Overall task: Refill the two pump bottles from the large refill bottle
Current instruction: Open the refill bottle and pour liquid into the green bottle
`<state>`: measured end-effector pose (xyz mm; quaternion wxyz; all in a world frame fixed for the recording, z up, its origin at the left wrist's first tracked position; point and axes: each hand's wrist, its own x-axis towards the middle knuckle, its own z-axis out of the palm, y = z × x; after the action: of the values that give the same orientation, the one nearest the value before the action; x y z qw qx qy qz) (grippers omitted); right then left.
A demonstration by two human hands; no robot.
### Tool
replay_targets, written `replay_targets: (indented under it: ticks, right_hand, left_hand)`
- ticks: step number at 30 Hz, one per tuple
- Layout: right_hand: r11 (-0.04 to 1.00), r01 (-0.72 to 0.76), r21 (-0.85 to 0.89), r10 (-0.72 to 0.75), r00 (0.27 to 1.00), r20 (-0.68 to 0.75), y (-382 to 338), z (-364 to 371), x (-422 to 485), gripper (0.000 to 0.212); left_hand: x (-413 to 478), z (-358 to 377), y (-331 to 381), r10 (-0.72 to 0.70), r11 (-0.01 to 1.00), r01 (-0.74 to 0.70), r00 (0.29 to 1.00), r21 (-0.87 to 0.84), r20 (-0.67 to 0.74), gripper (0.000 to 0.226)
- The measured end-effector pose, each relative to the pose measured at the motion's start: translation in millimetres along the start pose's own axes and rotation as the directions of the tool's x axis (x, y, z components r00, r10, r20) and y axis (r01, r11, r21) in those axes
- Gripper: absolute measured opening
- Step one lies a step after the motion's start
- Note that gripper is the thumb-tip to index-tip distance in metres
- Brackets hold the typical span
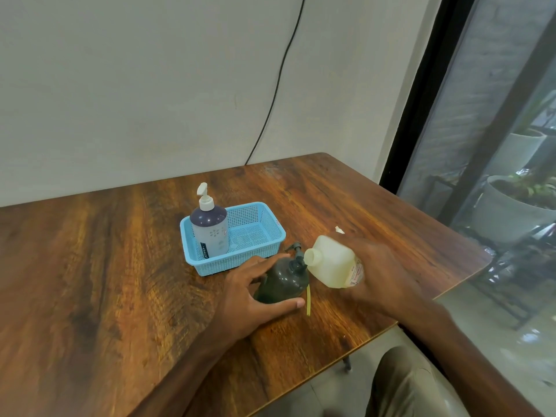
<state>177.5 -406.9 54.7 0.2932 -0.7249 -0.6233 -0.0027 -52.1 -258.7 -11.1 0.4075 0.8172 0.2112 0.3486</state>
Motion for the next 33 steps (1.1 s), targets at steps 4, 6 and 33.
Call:
replay_targets:
  ticks: [4,6,33]
  right_hand:
    - [1.0,0.019,-0.005,-0.019,1.0,-0.007,-1.9,-2.1,1.6,0.083]
    - [1.0,0.022,-0.014,-0.022,1.0,-0.002,-2.7,-2.9,2.1,0.083]
    - [0.998,0.04,-0.058,-0.039,0.999,0.024,-6.9,-7.1,7.9,0.082]
  left_hand:
    - [-0.3,0.4,2.4,-0.004,1.0,0.004,1.0,0.004,-0.012,0.077]
    - [-0.6,0.9,2.8,-0.006,1.0,0.006,1.0,0.009,-0.015,0.077]
    - [-0.4,0.5,4.3,0.021,1.0,-0.021,0.999,-0.01,-0.037,0.074]
